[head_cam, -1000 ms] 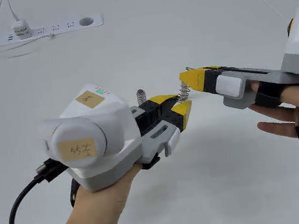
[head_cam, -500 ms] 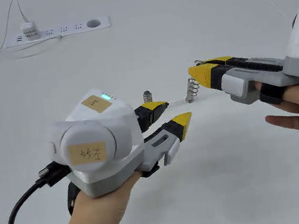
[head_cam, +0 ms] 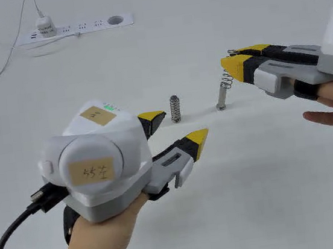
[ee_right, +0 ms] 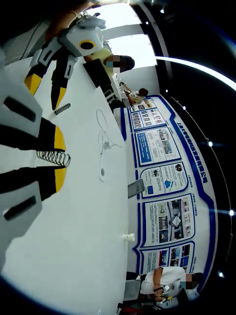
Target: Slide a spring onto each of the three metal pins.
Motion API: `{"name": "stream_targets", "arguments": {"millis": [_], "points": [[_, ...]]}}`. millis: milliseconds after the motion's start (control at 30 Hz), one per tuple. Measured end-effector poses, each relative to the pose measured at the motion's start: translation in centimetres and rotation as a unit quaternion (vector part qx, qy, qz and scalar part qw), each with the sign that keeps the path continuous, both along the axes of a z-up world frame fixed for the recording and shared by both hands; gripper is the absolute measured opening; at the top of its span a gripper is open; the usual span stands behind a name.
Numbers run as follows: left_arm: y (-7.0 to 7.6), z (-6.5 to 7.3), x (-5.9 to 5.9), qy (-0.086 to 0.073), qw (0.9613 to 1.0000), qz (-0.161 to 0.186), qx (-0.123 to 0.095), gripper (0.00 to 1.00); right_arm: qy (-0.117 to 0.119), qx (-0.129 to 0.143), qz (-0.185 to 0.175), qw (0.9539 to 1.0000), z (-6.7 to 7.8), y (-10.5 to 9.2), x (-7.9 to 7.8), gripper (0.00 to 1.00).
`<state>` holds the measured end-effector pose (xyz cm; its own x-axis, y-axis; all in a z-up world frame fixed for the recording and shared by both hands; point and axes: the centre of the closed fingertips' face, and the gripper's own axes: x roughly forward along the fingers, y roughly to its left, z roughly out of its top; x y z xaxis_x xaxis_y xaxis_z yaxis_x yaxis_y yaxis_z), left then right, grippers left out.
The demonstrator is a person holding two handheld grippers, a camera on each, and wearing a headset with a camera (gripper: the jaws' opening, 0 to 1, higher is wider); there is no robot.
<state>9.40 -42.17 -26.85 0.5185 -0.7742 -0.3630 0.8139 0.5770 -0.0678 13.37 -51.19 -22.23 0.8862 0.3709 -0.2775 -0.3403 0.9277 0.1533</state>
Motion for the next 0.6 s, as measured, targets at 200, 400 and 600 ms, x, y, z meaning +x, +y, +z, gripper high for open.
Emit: {"name": "stream_targets", "arguments": {"millis": [200,400,600], "points": [[1.3,-0.4,0.3,-0.010,0.9998,0.010,0.017,0.44,-0.001,-0.009,-0.001,1.0000,-0.5,-0.4,0.6,0.12],[2.7,-0.2,0.7,-0.012,0.9994,0.029,0.013,0.49,-0.006,-0.022,-0.003,0.9997,-1.0,-0.8,1.3,0.12],[4.0,-0.2,1.0,-0.017,0.9986,0.048,0.016,0.57,-0.006,-0.031,-0.009,0.9995,-1.7,-1.3,2.1,0.12]]}}
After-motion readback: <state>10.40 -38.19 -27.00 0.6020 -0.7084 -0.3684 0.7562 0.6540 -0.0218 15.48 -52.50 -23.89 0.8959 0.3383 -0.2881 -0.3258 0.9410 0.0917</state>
